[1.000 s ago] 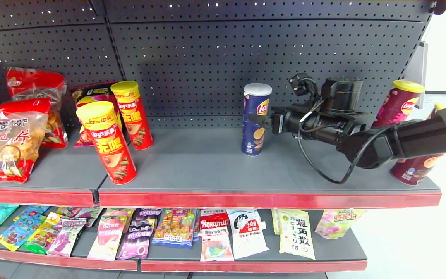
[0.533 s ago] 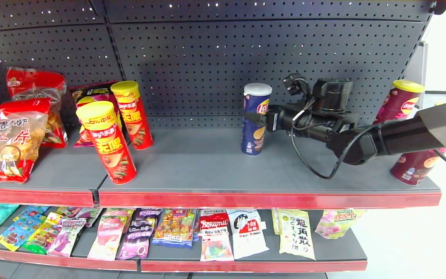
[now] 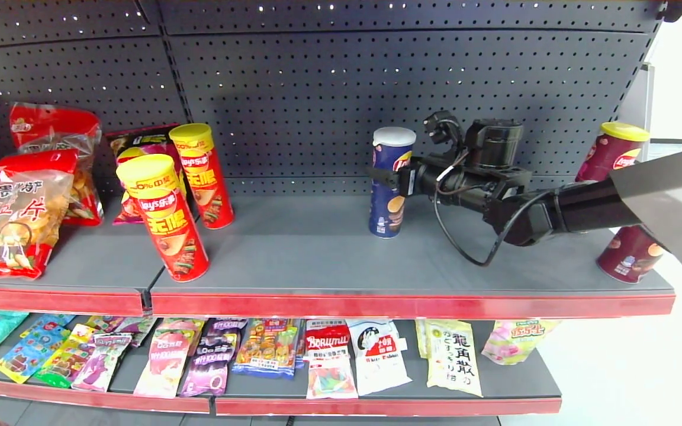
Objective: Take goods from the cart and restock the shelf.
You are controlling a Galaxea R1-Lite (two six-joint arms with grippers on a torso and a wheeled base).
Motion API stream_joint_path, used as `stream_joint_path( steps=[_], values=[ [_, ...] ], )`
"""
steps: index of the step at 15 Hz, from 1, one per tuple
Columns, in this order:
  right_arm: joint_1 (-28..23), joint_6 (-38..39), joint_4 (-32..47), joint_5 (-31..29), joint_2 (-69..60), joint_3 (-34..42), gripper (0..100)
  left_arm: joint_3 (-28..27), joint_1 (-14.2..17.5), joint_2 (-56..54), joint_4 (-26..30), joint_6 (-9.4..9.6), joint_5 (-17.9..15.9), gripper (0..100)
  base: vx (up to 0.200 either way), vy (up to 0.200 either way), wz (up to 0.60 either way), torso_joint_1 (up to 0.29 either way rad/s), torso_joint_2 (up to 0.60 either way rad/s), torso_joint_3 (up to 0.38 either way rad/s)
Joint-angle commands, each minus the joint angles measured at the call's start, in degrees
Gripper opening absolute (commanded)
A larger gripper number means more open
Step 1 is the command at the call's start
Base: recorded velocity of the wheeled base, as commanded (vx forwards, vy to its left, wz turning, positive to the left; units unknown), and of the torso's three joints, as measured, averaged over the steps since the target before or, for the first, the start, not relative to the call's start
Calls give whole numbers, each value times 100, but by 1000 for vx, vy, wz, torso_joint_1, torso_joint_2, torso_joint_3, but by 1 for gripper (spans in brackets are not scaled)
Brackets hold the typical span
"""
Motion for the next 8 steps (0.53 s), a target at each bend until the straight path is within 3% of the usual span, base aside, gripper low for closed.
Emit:
stream_joint_path(
  steps=[1, 3, 4, 8],
  values=[
    [4, 4, -3, 1, 104, -109, 100, 27, 2, 13, 0, 3, -6, 0, 0, 0, 0, 0, 0, 0],
    [4, 4, -3, -8, 201, -241, 100, 44, 2, 13, 0, 12, -6, 0, 0, 0, 0, 0, 0, 0],
    [4, -4, -3, -17, 236, -311, 0, 62, 2, 13, 0, 12, -6, 0, 0, 0, 0, 0, 0, 0],
    [101, -13, -3, -96, 254, -381, 0, 80, 2, 4, 0, 21, -6, 0, 0, 0, 0, 0, 0, 0]
  ],
)
